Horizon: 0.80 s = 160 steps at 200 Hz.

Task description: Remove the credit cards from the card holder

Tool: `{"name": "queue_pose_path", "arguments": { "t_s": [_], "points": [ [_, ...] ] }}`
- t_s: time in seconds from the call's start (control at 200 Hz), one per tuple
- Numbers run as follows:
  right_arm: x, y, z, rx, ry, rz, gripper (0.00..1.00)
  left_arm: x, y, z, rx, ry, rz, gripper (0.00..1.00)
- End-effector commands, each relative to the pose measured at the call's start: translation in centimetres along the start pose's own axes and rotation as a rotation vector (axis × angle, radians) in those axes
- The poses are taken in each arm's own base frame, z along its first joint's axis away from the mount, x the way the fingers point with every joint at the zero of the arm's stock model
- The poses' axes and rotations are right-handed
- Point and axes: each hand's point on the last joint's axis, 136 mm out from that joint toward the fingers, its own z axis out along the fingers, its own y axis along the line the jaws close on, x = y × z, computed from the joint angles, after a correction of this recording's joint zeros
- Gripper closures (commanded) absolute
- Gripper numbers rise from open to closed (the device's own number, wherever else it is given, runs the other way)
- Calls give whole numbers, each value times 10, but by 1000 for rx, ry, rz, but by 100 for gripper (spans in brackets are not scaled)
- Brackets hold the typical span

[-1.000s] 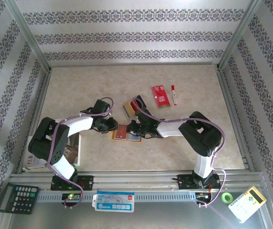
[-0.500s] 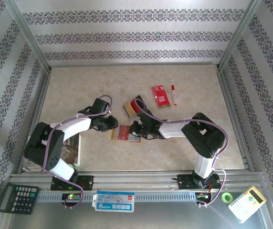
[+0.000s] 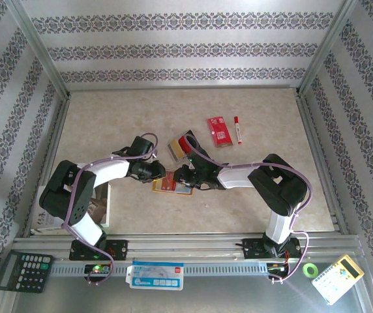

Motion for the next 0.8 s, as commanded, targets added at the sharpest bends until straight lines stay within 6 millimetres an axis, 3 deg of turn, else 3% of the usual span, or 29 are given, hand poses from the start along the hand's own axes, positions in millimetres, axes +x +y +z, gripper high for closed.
{"name": "queue_pose_path", "arguments": {
  "t_s": [0.0, 0.455, 0.65, 0.794],
  "points": [
    [0, -6, 5, 7, 26, 15, 75, 7, 15, 9, -55, 5, -23, 79],
    [-2, -6, 4, -1, 13, 11, 89, 9, 24, 9, -96, 3, -29, 81],
    [-7, -14, -9, -2, -19, -7, 100, 2, 24, 2, -99, -26, -25, 79],
    [-8, -16, -26, -23, -53, -55, 100, -1, 14, 1, -54, -30, -24, 74]
  ]
}}
